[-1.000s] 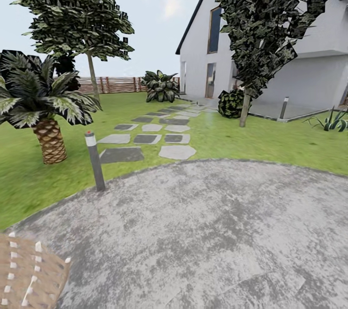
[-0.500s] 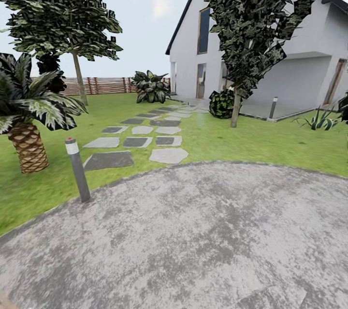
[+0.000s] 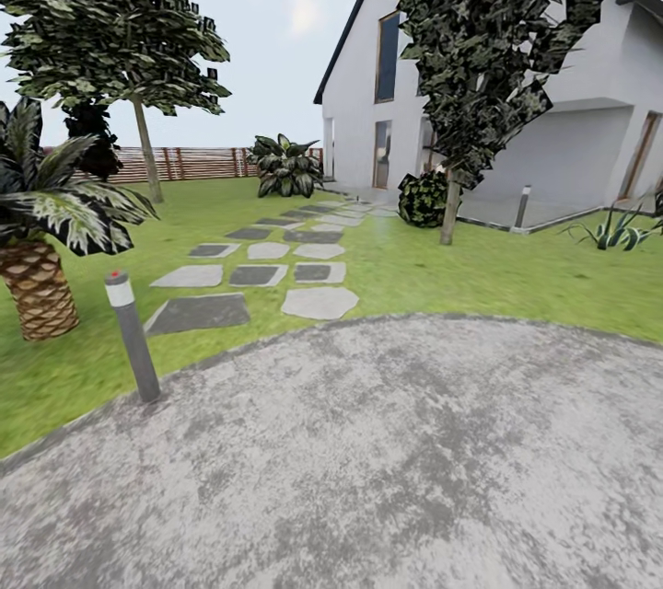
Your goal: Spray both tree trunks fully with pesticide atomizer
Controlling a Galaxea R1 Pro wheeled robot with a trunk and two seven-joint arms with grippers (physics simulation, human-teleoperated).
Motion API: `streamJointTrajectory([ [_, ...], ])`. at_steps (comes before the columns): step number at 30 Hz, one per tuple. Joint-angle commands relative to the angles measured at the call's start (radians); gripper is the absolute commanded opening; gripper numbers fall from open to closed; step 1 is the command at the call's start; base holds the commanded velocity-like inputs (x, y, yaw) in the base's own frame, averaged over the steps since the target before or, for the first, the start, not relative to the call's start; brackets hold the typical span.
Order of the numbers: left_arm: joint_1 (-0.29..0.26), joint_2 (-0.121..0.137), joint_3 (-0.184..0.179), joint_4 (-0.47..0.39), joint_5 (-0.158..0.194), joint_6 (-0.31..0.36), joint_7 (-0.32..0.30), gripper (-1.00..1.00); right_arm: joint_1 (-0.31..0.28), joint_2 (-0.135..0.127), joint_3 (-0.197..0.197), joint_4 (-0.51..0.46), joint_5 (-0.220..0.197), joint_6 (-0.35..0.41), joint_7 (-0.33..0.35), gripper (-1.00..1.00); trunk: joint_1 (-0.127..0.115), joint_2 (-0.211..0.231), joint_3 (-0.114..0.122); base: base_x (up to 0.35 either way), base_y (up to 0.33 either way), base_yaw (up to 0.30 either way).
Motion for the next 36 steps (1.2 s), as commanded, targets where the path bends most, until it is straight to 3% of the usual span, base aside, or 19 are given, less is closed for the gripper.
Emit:
streamJointTrajectory([
  [1, -0.001, 0.0, 0.001, 0.001, 0.001, -0.003, -0.004, 1.0, 0.0, 0.0, 0.0, 0.0, -0.001, -0.003, 0.003, 1.0, 0.001, 0.0, -0.001, 0.334, 0.0, 0.0],
  [26, -0.001, -0.001, -0.001, 0.001, 0.001, 0.001, -0.002, 1.0, 0.0, -0.003, -0.002, -0.002, 0.001, -0.003, 0.001, 1.0, 0.001, 0.0, -0.001, 0.334, 0.0, 0.0],
  [36, -0.01, -0.001, -0.001, -0.038, 0.001, -0.006, -0.002, 1.0, -0.003, -0.004, -0.002, -0.065, 0.002, -0.001, -0.003, 1.0, 0.001, 0.0, -0.001, 0.334, 0.0, 0.0],
])
